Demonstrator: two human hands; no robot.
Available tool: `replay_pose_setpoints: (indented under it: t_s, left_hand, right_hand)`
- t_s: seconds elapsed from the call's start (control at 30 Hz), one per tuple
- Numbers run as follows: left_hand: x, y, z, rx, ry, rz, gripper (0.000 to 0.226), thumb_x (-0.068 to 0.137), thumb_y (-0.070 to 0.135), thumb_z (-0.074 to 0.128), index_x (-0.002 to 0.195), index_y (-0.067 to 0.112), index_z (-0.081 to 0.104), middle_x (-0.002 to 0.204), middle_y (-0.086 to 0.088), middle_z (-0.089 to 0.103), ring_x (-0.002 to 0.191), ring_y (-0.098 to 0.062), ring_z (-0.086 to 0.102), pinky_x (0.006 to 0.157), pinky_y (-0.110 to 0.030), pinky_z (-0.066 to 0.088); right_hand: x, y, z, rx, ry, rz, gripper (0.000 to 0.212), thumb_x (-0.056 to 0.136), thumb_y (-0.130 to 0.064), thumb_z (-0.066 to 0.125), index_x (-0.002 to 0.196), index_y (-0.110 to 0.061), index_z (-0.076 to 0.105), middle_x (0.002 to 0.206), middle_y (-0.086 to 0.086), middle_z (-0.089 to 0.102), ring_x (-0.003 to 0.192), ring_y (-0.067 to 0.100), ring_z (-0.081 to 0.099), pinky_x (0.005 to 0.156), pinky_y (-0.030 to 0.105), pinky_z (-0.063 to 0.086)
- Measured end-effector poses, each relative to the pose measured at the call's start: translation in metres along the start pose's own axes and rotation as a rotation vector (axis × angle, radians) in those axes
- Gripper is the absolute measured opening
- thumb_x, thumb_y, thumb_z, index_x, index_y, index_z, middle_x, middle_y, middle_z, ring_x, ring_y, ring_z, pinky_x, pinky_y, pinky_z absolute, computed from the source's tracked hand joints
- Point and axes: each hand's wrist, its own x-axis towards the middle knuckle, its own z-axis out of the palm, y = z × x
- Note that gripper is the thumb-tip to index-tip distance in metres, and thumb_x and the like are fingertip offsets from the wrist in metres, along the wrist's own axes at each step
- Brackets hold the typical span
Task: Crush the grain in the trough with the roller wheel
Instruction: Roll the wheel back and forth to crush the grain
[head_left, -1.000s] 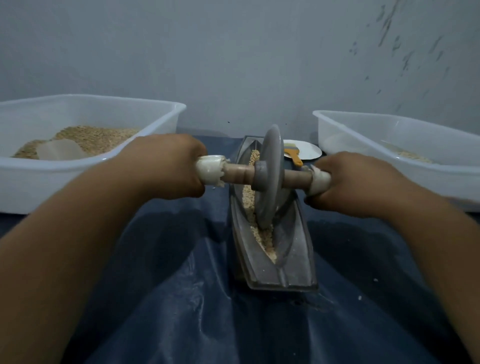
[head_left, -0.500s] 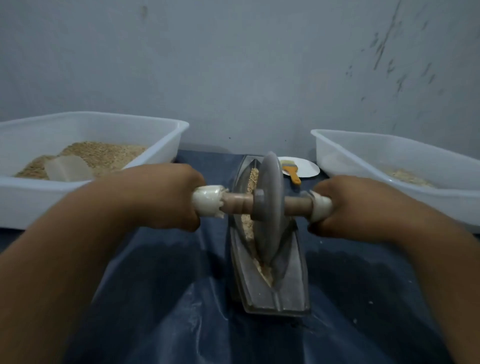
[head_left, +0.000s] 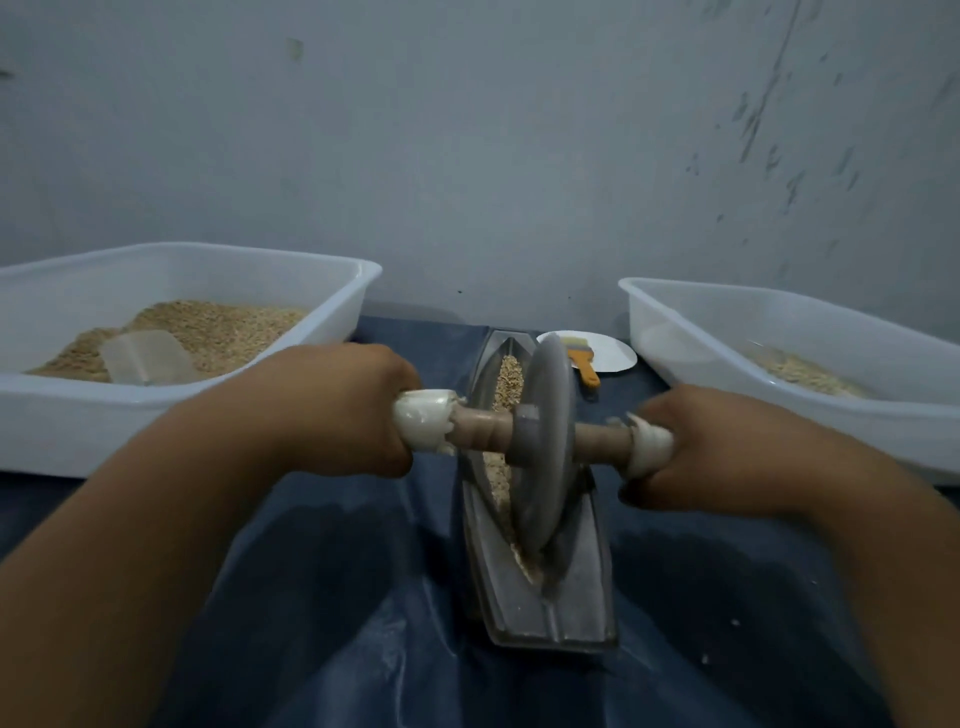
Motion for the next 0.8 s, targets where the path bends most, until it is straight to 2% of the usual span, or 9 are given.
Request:
replay_pose_setpoints:
  t_s: [0.1, 0.17, 0.27, 0.4, 0.5, 0.57, 0.67, 0.73, 0.8]
  left_hand:
    - [0.002, 0.004, 0.002, 0.135, 0.215, 0.058, 0.019, 0.062, 0.043, 0.067, 0.077, 0.038, 0.057, 0.064, 0.015, 0.056, 0.06, 0.0, 0.05, 0.048, -0.02, 0.029]
    - [0.009, 0.006, 0.008, 0.096, 0.234, 0.01, 0.017, 0.067, 0.04, 0.067, 0.082, 0.036, 0.059, 0.073, 0.013, 0.06, 0.071, -0.008, 0.057, 0.058, -0.024, 0.038]
    - [0.015, 0.003, 0.014, -0.027, 0.087, -0.059, 0.019, 0.069, 0.034, 0.07, 0.085, 0.033, 0.061, 0.082, 0.009, 0.064, 0.079, -0.014, 0.06, 0.074, -0.03, 0.05]
    - [0.002, -0.006, 0.0, -0.11, -0.151, -0.02, 0.023, 0.058, 0.036, 0.073, 0.078, 0.033, 0.061, 0.066, 0.01, 0.065, 0.058, -0.004, 0.061, 0.052, -0.022, 0.044]
    - [-0.004, -0.002, -0.008, -0.037, -0.091, 0.027, 0.028, 0.055, 0.045, 0.069, 0.081, 0.044, 0.059, 0.069, 0.027, 0.062, 0.059, 0.006, 0.058, 0.046, -0.019, 0.035]
    - [0.0, 0.003, -0.003, 0.071, 0.073, 0.03, 0.021, 0.061, 0.046, 0.068, 0.077, 0.042, 0.056, 0.067, 0.018, 0.061, 0.059, 0.0, 0.055, 0.049, -0.019, 0.032]
    - [0.008, 0.009, 0.009, 0.09, 0.203, -0.006, 0.017, 0.072, 0.041, 0.067, 0.076, 0.037, 0.05, 0.079, 0.013, 0.06, 0.074, -0.008, 0.053, 0.061, -0.026, 0.035]
    - [0.009, 0.008, 0.011, 0.037, 0.14, -0.02, 0.017, 0.073, 0.038, 0.068, 0.074, 0.036, 0.051, 0.081, 0.012, 0.061, 0.077, -0.01, 0.056, 0.066, -0.027, 0.038]
    - [0.005, 0.006, 0.004, -0.011, 0.015, -0.015, 0.019, 0.069, 0.037, 0.071, 0.071, 0.036, 0.052, 0.075, 0.012, 0.061, 0.072, -0.005, 0.057, 0.062, -0.025, 0.04]
  right_hand:
    - [-0.007, 0.002, 0.003, 0.179, -0.089, 0.044, 0.024, 0.058, -0.05, 0.076, 0.076, -0.048, 0.061, 0.064, -0.015, 0.067, 0.055, 0.003, 0.063, 0.053, 0.026, 0.049]
    - [0.008, 0.001, 0.013, 0.033, 0.118, 0.065, 0.019, 0.067, -0.047, 0.074, 0.075, -0.039, 0.059, 0.066, -0.011, 0.064, 0.063, 0.007, 0.061, 0.057, 0.03, 0.047]
    - [0.022, -0.009, 0.02, -0.195, 0.374, 0.036, 0.016, 0.083, -0.045, 0.06, 0.079, -0.03, 0.057, 0.074, -0.009, 0.061, 0.072, 0.015, 0.058, 0.057, 0.028, 0.04]
    - [0.007, -0.004, 0.001, -0.116, 0.096, -0.006, 0.019, 0.064, -0.044, 0.072, 0.077, -0.037, 0.059, 0.066, -0.011, 0.064, 0.06, 0.007, 0.059, 0.052, 0.027, 0.042]
    - [-0.011, -0.001, -0.006, 0.075, -0.102, 0.029, 0.036, 0.048, -0.058, 0.072, 0.081, -0.052, 0.059, 0.066, -0.02, 0.065, 0.058, -0.001, 0.061, 0.055, 0.026, 0.048]
    - [-0.006, 0.0, 0.001, 0.066, -0.037, 0.045, 0.029, 0.056, -0.054, 0.076, 0.08, -0.047, 0.06, 0.067, -0.017, 0.066, 0.061, 0.002, 0.061, 0.059, 0.028, 0.049]
    - [0.011, -0.007, 0.014, -0.104, 0.244, 0.069, 0.021, 0.077, -0.048, 0.068, 0.075, -0.031, 0.054, 0.074, -0.009, 0.062, 0.075, 0.014, 0.06, 0.062, 0.031, 0.045]
    - [0.014, -0.009, 0.016, -0.164, 0.285, 0.042, 0.02, 0.081, -0.045, 0.064, 0.074, -0.03, 0.052, 0.077, -0.009, 0.061, 0.077, 0.017, 0.06, 0.061, 0.03, 0.043]
    - [0.007, -0.006, 0.006, -0.125, 0.153, 0.018, 0.019, 0.071, -0.043, 0.07, 0.073, -0.033, 0.055, 0.071, -0.009, 0.062, 0.07, 0.011, 0.061, 0.061, 0.031, 0.048]
